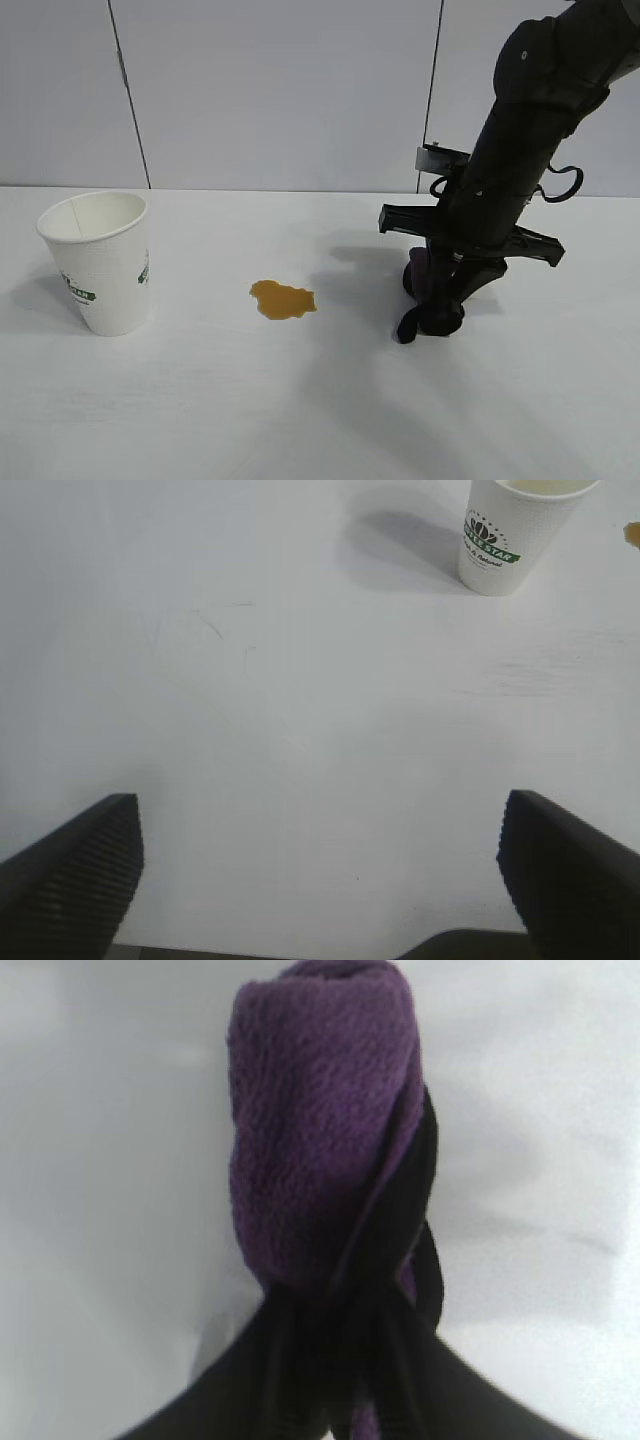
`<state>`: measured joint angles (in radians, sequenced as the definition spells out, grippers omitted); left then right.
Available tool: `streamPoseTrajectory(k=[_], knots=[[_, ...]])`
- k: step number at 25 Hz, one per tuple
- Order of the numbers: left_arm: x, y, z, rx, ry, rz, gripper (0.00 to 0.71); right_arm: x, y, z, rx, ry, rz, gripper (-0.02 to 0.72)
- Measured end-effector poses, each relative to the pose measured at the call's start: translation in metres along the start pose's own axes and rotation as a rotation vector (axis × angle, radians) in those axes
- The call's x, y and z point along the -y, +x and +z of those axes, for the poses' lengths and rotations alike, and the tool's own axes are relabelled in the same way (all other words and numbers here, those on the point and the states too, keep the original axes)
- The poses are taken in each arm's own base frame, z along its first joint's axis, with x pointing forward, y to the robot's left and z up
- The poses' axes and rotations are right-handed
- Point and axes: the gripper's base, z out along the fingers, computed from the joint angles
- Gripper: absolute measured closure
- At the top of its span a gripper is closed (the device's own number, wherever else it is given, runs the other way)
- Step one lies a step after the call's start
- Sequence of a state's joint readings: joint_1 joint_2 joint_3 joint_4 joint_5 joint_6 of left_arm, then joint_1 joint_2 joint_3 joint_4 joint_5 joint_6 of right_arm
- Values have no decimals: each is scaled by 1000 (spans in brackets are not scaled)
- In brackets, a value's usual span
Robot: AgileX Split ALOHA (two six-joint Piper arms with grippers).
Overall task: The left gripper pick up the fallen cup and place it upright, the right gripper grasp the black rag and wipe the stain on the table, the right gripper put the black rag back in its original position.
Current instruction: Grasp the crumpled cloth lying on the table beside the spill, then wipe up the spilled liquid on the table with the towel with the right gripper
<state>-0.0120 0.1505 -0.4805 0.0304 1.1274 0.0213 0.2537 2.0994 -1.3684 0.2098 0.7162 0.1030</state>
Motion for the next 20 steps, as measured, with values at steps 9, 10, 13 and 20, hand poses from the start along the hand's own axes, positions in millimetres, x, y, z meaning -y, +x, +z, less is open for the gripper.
streamPoseTrajectory(k=[9,10,13,20], knots=[[0,0,0,0,0,0,16,-10,-20,-22,14,-16,-20,636],[0,0,0,0,0,0,16,-12,-24,-27,24,-21,-23,636],[0,0,0,0,0,0,16,-18,-30,-38,23,-52,-24,636],[0,0,0,1,1,0,16,-53,-21,-38,-1,-98,-94,636]])
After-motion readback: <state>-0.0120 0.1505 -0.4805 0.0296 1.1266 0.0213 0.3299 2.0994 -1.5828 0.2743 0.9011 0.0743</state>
